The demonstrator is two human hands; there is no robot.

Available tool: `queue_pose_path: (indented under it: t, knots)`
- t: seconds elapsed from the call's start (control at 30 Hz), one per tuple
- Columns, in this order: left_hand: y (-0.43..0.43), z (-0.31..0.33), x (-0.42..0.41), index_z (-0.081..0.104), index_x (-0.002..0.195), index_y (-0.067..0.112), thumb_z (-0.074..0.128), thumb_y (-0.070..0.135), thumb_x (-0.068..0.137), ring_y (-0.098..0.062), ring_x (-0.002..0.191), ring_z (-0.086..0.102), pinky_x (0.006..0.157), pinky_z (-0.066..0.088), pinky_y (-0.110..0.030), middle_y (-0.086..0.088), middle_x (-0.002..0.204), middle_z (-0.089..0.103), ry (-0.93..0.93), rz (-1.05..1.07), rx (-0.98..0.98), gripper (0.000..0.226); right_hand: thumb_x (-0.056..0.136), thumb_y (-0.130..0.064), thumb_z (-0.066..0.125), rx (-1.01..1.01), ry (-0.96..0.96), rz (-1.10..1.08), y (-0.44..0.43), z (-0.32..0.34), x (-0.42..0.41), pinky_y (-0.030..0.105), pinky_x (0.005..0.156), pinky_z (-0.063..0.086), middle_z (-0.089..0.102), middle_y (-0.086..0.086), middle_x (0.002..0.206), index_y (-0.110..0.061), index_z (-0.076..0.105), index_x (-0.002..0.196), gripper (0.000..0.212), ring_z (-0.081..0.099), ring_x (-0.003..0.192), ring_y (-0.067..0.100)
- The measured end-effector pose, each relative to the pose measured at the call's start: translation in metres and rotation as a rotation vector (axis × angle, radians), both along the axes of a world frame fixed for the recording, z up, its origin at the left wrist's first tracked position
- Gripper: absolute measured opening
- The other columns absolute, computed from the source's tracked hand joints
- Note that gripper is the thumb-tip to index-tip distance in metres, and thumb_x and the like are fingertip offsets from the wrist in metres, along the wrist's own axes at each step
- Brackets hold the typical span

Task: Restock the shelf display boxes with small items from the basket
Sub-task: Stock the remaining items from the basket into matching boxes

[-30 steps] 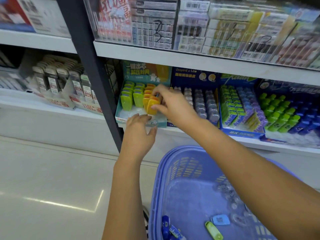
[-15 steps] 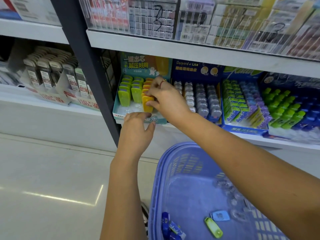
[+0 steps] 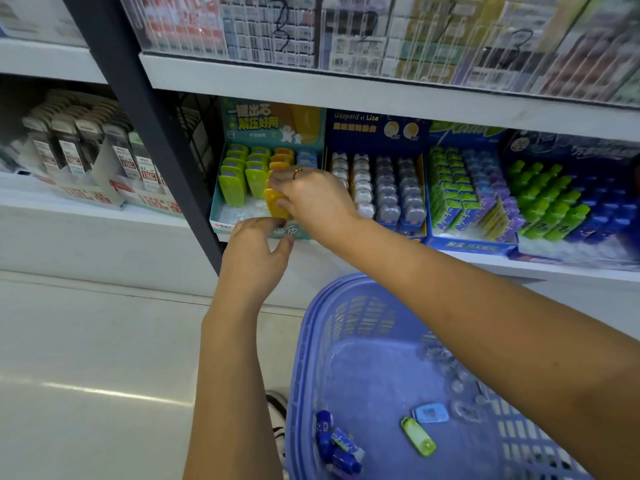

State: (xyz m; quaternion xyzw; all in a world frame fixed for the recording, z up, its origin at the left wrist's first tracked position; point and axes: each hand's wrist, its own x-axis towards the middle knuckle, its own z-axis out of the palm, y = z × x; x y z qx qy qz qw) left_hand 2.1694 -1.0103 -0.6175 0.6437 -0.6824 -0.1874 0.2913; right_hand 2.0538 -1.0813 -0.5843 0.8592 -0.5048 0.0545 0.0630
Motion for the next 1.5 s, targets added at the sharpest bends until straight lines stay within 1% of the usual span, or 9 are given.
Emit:
queue_pose_path:
  t: [0.1, 0.2, 0.3, 0.4, 0.57, 0.7, 0.9, 1.17, 1.5]
  knots:
    - [0.012, 0.027, 0.001, 0.061, 0.123, 0.012, 0.057, 0.025, 0.092, -0.018, 0.118, 0.051, 0.092, 0.038, -0.026, -0.004, 0.127, 0.06, 0.025, 0.041, -0.033, 0.034, 0.092, -0.007, 0.045, 0.022, 0.057, 0.056, 0.008, 0.005, -0.008, 0.04, 0.097, 0.046, 0.047, 0.006, 0.141, -0.013, 0.04, 0.138, 0.046, 0.043, 0.13, 0.026]
    - [0.026, 0.061, -0.003, 0.07, 0.095, 0.018, 0.057, 0.028, 0.091, -0.014, 0.081, 0.06, 0.066, 0.042, -0.026, -0.001, 0.09, 0.07, 0.057, 0.025, -0.03, 0.017, 0.09, 0.003, 0.045, 0.057, -0.187, 0.1, 0.039, 0.006, -0.034, 0.037, 0.106, 0.038, 0.037, 0.006, 0.149, -0.016, 0.04, 0.141, 0.054, 0.034, 0.137, 0.025]
    - [0.039, 0.075, -0.022, 0.072, 0.076, 0.017, 0.059, 0.028, 0.09, -0.016, 0.069, 0.062, 0.06, 0.046, -0.028, -0.002, 0.072, 0.069, 0.058, -0.147, 0.19, 0.021, 0.089, -0.007, 0.053, 0.123, -0.476, 0.006, 0.086, -0.013, -0.077, 0.034, 0.084, 0.046, 0.061, 0.012, 0.116, -0.011, 0.061, 0.12, 0.032, 0.06, 0.102, 0.028]
    - [0.045, 0.045, -0.064, 0.074, 0.085, 0.004, 0.062, 0.018, 0.086, -0.023, 0.083, 0.067, 0.072, 0.053, -0.033, -0.014, 0.085, 0.072, -0.145, -0.33, 0.485, 0.018, 0.084, -0.016, 0.062, 0.493, -0.282, -0.138, 0.13, -0.06, -0.122, 0.028, 0.077, 0.041, 0.069, 0.009, 0.099, -0.012, 0.068, 0.104, 0.022, 0.062, 0.094, 0.025]
    - [0.08, -0.061, -0.128, 0.066, 0.114, 0.002, 0.061, 0.009, 0.086, -0.027, 0.109, 0.061, 0.095, 0.048, -0.037, -0.014, 0.12, 0.064, -0.538, -0.704, 0.839, 0.029, 0.08, -0.019, 0.069, 1.063, -0.008, -0.313, 0.187, -0.165, -0.168, 0.024, 0.082, 0.043, 0.065, 0.009, 0.117, -0.017, 0.063, 0.118, 0.038, 0.06, 0.103, 0.02]
    - [0.103, -0.131, -0.135, 0.061, 0.12, -0.001, 0.063, 0.009, 0.087, -0.029, 0.113, 0.057, 0.099, 0.045, -0.041, -0.015, 0.126, 0.06, -0.792, -0.813, 1.009, 0.034, 0.08, -0.016, 0.066, 1.068, 0.025, -0.262, 0.211, -0.222, -0.193, 0.026, 0.097, 0.038, 0.056, 0.009, 0.128, -0.015, 0.055, 0.127, 0.048, 0.051, 0.119, 0.024]
    - [0.119, -0.166, -0.131, 0.061, 0.112, -0.006, 0.063, 0.001, 0.083, -0.035, 0.108, 0.06, 0.089, 0.048, -0.042, -0.024, 0.119, 0.06, -0.931, -0.769, 0.986, 0.03, 0.074, -0.015, 0.071, 1.028, 0.057, -0.134, 0.218, -0.254, -0.21, 0.035, 0.093, 0.044, 0.042, 0.013, 0.126, -0.017, 0.048, 0.129, 0.06, 0.052, 0.111, 0.033]
    - [0.126, -0.191, -0.128, 0.058, 0.116, 0.002, 0.063, 0.008, 0.085, -0.031, 0.114, 0.057, 0.089, 0.047, -0.038, -0.017, 0.122, 0.059, -0.992, -0.76, 0.885, 0.032, 0.085, -0.019, 0.06, 0.886, 0.111, 0.089, 0.221, -0.263, -0.206, 0.038, 0.082, 0.046, 0.041, 0.011, 0.124, -0.017, 0.048, 0.113, 0.031, 0.052, 0.107, 0.032]
    - [0.106, -0.172, -0.131, 0.065, 0.104, -0.001, 0.071, 0.024, 0.083, -0.028, 0.103, 0.062, 0.09, 0.047, -0.037, -0.017, 0.109, 0.065, -0.865, -0.672, 1.094, 0.033, 0.077, -0.01, 0.07, 1.037, -0.392, -0.351, 0.205, -0.232, -0.204, 0.031, 0.066, 0.038, 0.06, 0.014, 0.082, -0.007, 0.061, 0.081, 0.011, 0.055, 0.077, 0.025]
